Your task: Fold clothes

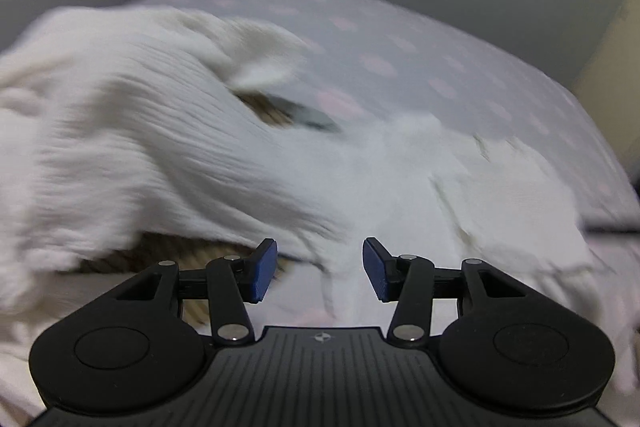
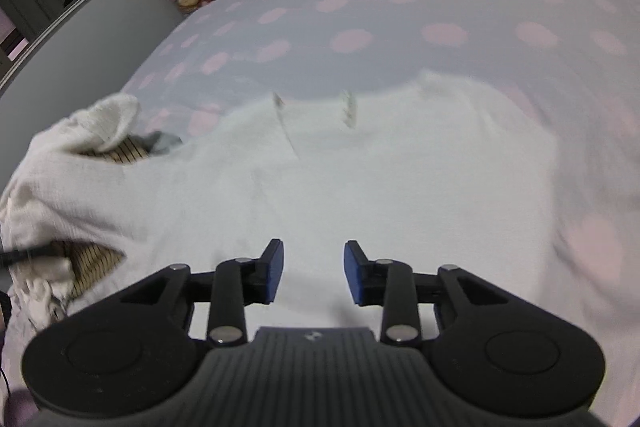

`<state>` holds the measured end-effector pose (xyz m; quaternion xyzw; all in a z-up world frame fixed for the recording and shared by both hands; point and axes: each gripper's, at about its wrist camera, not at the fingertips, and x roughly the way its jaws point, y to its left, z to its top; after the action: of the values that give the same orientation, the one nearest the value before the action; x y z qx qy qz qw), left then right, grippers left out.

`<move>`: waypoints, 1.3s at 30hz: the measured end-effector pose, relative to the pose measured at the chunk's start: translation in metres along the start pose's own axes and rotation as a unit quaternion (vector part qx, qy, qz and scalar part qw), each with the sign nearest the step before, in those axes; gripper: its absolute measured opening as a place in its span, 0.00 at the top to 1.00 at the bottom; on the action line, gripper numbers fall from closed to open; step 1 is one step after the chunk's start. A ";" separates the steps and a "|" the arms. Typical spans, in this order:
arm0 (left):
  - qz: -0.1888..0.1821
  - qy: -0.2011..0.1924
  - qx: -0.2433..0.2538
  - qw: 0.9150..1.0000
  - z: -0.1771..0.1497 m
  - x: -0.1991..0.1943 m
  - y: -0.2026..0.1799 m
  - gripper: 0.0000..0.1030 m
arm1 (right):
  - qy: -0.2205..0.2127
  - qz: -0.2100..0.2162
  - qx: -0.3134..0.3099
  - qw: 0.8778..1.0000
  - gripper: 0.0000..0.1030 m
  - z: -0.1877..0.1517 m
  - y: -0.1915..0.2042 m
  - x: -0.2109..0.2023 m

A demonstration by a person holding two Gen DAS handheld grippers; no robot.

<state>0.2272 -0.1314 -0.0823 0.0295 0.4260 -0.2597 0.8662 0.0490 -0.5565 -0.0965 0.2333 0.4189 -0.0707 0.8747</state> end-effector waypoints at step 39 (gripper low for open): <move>0.015 -0.164 -0.039 0.986 0.002 -0.052 -0.077 0.92 | 0.031 -0.025 0.028 0.999 0.60 -0.116 0.021 -0.032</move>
<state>0.1662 -0.1763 -0.0285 -0.0406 0.2873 -0.2311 0.9287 -0.0461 -0.4858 -0.1274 0.2491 0.4493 -0.0973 0.8524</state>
